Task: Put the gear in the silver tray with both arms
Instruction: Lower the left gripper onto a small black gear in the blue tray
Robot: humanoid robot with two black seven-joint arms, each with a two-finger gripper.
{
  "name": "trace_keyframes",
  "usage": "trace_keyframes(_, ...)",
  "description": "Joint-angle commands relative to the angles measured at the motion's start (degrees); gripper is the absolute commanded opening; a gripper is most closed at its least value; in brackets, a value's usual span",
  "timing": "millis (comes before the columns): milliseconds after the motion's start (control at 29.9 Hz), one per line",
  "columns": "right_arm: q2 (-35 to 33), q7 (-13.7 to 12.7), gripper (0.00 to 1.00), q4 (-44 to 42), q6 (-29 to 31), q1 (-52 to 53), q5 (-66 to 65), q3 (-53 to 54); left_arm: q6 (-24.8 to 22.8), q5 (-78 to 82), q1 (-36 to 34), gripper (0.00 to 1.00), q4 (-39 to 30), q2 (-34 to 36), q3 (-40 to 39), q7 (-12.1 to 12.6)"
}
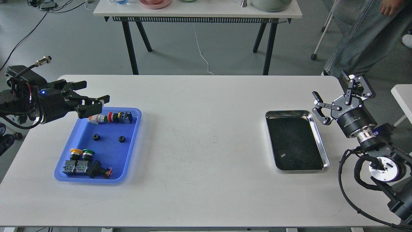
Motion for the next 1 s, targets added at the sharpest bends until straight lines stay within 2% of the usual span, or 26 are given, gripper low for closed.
trace_keyframes(0, -0.3, 0.1, 1.00, 0.0, 0.0, 0.0, 0.0, 0.0, 0.2, 0.6, -2.7, 0.99, 3.5, -1.1, 4.6, 0.0)
trace_keyframes(301, -0.9, 0.0, 1.00, 0.0, 0.0, 0.0, 0.0, 0.1, 0.9, 0.6, -7.6, 0.98, 9.6, -2.7, 17.0, 0.0)
trace_keyframes(568, -0.9, 0.0, 1.00, 0.0, 0.0, 0.0, 0.0, 0.1, 1.0, 0.6, -11.6, 0.98, 21.2, -9.3, 21.7, 0.0)
trace_keyframes(969, -1.6, 0.1, 1.00, 0.0, 0.0, 0.0, 0.0, 0.1, 1.0, 0.6, -11.1, 0.96, 22.5, -12.0, 24.5, 0.0)
